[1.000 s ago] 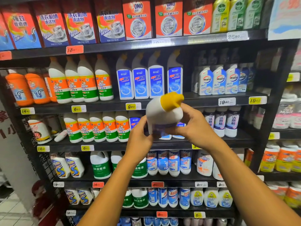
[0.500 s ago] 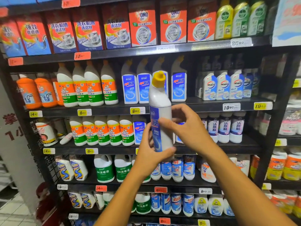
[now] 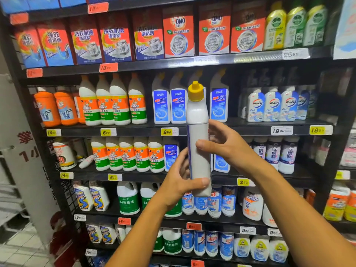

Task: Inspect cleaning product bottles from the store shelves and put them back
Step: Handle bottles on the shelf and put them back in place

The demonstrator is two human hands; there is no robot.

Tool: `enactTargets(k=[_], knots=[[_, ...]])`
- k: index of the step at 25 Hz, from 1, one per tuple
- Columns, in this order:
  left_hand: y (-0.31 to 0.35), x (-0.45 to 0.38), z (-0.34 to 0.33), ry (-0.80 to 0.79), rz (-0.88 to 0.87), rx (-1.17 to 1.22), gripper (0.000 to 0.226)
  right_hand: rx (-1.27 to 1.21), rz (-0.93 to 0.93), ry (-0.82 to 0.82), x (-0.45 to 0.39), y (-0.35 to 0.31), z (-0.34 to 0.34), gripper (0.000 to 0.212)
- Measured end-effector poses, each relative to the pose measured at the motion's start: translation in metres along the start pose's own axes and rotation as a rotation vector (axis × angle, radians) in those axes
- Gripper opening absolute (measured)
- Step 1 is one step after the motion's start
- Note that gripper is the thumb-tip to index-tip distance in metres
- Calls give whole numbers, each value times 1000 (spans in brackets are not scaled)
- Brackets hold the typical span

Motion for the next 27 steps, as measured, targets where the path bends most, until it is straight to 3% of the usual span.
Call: enactTargets(k=[7, 12, 14, 19, 22, 27], knots=[[-2, -5, -2, -118, 50, 107, 93, -14, 72, 112, 1, 0, 6, 58], [-2, -13, 2, -270, 159, 607, 67, -158, 76, 9, 0, -2, 8, 49], [-6, -16, 0, -267, 185, 680, 61, -156, 77, 13, -2, -3, 5, 46], [-6, -17, -1, -203, 197, 675, 62, -161, 58, 43, -3, -1, 4, 45], [0, -17, 0, -88, 144, 609, 65, -188, 32, 84, 0, 1, 11, 46], [8, -13, -8, 188, 18, 304, 35, -217, 41, 260, 4, 6, 25, 42]])
Point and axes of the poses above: each hand's wrist, its own x-axis away from the middle knuckle, its own z-axis out of the back of the hand, y = z × x, the point moved 3 cm from there along -x, towards the middle knuckle, and after that the axes turned 5 degrees about z, right-handed, at the moved point
